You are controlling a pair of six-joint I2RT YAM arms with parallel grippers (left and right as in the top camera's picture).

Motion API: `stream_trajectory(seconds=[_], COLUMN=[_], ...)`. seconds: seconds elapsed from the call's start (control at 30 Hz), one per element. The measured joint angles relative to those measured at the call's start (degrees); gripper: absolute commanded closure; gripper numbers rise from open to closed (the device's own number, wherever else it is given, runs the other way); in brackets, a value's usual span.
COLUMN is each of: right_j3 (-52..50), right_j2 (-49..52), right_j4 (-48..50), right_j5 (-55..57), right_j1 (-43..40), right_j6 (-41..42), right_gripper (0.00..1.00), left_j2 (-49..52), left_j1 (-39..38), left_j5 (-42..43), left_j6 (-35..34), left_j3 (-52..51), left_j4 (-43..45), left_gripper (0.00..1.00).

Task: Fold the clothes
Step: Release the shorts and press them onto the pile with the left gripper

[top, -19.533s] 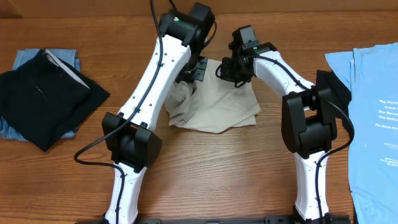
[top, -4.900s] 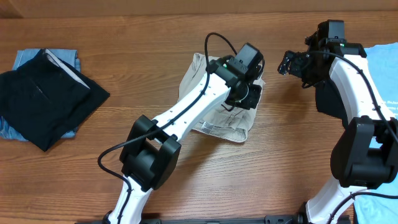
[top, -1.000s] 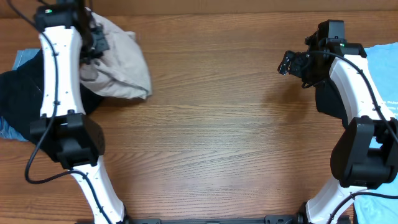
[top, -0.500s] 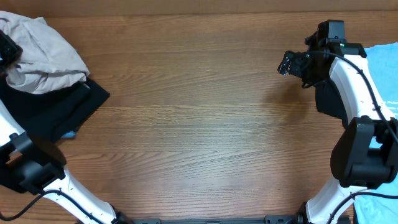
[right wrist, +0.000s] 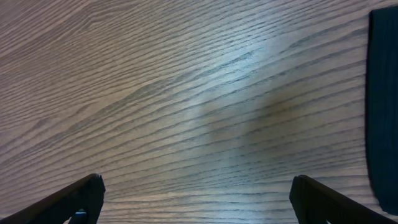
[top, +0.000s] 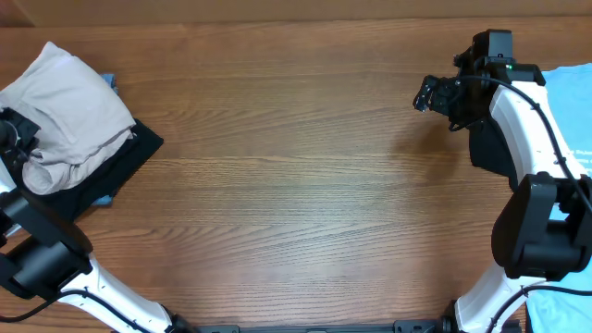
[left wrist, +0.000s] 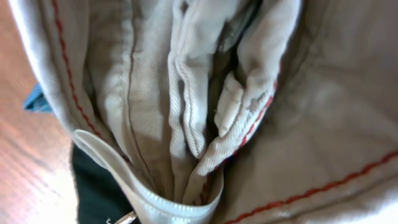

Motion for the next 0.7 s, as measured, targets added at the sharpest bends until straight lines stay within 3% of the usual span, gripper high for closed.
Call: stream_trajectory(seconds=[0.03, 0.07, 0.3, 0.37, 0.4, 0.43, 0.47, 0.5, 0.7], right_j3=[0.0, 0.0, 0.0, 0.0, 0.0, 0.0, 0.0, 0.0, 0.0], right_j2=[0.0, 0.0, 0.0, 0.0, 0.0, 0.0, 0.0, 0.0, 0.0], right_j4=[0.0, 0.0, 0.0, 0.0, 0.0, 0.0, 0.0, 0.0, 0.0], right_j5=[0.0, 0.0, 0.0, 0.0, 0.0, 0.0, 0.0, 0.0, 0.0], right_j1=[0.0, 0.0, 0.0, 0.0, 0.0, 0.0, 0.0, 0.0, 0.0], right_j6=[0.0, 0.0, 0.0, 0.0, 0.0, 0.0, 0.0, 0.0, 0.0], right_gripper=[0.0, 0.0, 0.0, 0.0, 0.0, 0.0, 0.0, 0.0, 0.0], left_j2=[0.0, 0.0, 0.0, -0.3, -0.9, -1.7, -2.8, -4.7, -5.8], left_j1=[0.4, 1.0, 7.1, 6.8, 6.8, 6.8, 6.8, 6.8, 6.8], left_j5=[-2.2, -3.5, -0.3, 1.1, 1.6, 2.3, 3.1, 4.8, 9.2], left_j6=[-1.9, -3.4, -5.9, -5.9, -5.9, -5.9, -5.9, -5.5, -2.0], left_j3=[0.0, 0.0, 0.5, 6.1, 9.2, 11.9, 13.9, 15.9, 15.9], left_j4=[-1.2, -1.7, -3.6, -9.5, -10.8, -11.8, -12.2, -12.2, -7.6], left_gripper=[0.81, 0.0, 0.0, 0.0, 0.02, 0.16, 0.82, 0.96, 0.96])
